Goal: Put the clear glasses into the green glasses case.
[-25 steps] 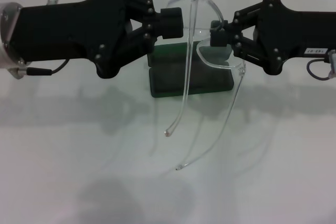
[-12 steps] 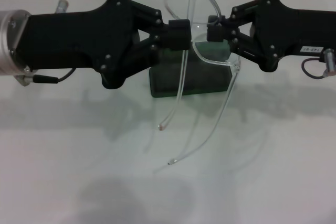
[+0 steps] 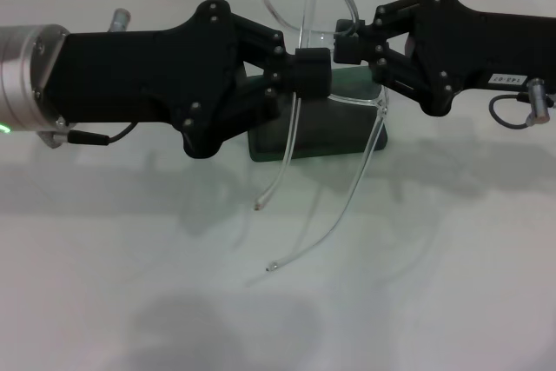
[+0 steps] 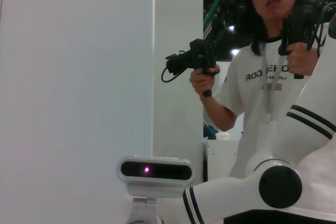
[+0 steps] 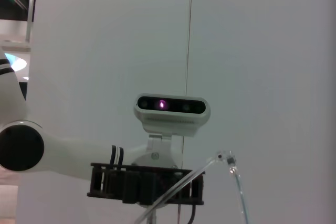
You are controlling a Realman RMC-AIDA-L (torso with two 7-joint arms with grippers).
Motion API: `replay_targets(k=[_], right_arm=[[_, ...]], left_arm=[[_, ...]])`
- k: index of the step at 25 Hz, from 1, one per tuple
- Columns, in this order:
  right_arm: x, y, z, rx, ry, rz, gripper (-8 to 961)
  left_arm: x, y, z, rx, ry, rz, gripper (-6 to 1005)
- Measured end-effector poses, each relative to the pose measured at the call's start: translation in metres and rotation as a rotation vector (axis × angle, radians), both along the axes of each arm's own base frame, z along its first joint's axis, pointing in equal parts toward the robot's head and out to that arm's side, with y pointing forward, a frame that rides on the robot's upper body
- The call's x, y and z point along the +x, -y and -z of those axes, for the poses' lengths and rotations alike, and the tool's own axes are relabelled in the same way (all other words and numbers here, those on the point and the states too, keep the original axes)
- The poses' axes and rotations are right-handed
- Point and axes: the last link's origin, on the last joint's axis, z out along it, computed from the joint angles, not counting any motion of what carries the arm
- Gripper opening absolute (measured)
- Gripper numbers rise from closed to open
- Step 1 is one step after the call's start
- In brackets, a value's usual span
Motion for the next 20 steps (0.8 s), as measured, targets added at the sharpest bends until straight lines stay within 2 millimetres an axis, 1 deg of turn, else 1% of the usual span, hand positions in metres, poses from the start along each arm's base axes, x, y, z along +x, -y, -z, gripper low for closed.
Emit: replay_targets(k=[20], right_arm=[[-0.007,0.009,0.012,-0.064,-0.005,-0.041,72]], left_arm=[[-0.003,0.001,0.004,0.012,0.015,-0.002,55]])
